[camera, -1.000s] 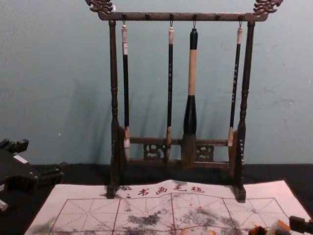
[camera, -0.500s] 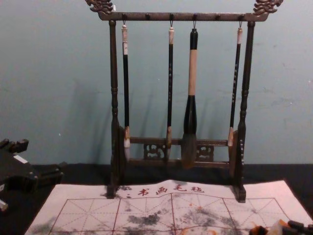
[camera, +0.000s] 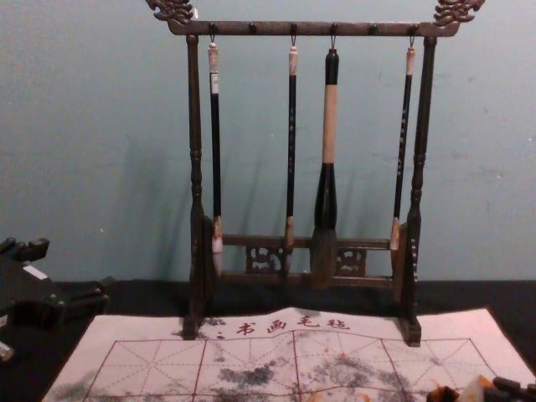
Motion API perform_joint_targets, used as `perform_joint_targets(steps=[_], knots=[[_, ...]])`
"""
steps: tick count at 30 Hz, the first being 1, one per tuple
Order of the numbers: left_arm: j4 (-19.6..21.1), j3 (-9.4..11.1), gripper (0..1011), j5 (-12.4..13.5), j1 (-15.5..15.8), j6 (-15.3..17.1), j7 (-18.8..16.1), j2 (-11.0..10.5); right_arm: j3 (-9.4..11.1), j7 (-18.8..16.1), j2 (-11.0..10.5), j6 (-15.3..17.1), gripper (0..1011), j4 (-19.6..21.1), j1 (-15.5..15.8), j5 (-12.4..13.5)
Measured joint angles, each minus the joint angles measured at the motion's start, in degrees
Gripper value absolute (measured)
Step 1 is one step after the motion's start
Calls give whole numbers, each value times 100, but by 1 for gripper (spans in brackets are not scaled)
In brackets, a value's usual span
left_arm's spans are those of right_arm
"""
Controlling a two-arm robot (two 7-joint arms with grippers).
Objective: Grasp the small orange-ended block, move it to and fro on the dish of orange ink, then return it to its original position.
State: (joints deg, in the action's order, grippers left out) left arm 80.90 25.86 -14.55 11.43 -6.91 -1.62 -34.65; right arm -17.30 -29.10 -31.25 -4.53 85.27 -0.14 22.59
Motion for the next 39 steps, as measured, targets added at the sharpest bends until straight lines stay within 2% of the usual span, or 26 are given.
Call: perform_joint_targets(steps=[24, 29, 39], knots=[[0, 0, 1001, 0, 0, 0, 0, 0, 61, -84, 3, -74, 80, 85, 4, 142], [0, 0, 1001, 0, 0, 0, 0, 0, 113, -81, -38, -77, 80, 218, 48, 181], [0, 0, 1001, 0, 0, 0, 0, 0, 315, -83, -259, -106, 80, 691, 208, 288]])
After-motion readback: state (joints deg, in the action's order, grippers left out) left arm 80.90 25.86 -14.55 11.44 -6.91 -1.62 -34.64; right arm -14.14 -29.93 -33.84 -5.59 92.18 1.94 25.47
